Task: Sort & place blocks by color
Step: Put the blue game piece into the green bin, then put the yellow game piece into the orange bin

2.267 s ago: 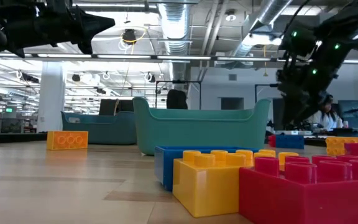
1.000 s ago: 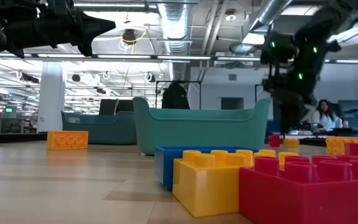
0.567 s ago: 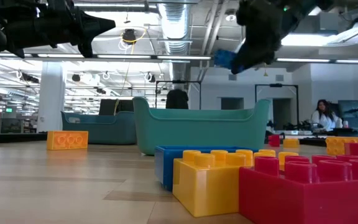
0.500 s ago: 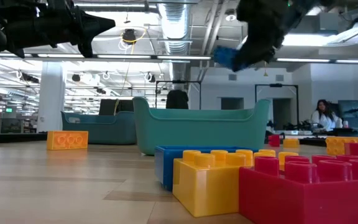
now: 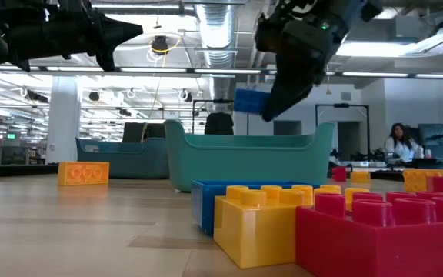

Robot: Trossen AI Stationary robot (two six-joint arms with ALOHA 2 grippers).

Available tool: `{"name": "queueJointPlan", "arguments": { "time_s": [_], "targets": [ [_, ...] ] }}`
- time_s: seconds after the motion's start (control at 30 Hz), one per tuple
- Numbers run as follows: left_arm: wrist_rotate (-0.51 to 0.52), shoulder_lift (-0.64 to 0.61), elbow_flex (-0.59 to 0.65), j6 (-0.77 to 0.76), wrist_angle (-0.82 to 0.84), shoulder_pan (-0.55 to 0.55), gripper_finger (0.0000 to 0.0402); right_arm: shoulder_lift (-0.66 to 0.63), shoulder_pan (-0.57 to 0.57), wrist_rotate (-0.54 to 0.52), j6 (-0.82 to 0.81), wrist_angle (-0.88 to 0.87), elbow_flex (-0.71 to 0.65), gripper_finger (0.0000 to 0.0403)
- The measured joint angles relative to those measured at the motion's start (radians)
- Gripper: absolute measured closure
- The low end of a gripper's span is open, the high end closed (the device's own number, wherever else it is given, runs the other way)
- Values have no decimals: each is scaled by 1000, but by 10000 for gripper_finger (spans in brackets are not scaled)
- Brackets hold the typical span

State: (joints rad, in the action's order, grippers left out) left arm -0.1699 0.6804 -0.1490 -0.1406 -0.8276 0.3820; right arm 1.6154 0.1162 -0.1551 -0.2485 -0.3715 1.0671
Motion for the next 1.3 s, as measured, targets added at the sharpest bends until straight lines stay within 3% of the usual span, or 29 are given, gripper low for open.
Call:
{"name": "queueJointPlan", "arguments": {
  "time_s": [0.17, 0.33, 0.6, 1.0, 1.3],
  "targets": [
    [0, 0, 0, 1, 9, 0, 401, 64, 1, 0, 22, -79, 100, 210],
    [11, 0, 0, 9, 19, 0, 401, 47, -2, -12, 16, -255, 191, 168],
    [19, 2, 0, 13, 16, 0, 401, -81, -33, -189, -53, -467, 198, 175],
    [49, -6, 0, 13, 6, 0, 401, -346, -54, -215, -258, -338, -150, 212],
    [54, -6, 0, 64, 48, 0, 401, -484, -35, -324, -695, -325, -331, 232]
  ]
}}
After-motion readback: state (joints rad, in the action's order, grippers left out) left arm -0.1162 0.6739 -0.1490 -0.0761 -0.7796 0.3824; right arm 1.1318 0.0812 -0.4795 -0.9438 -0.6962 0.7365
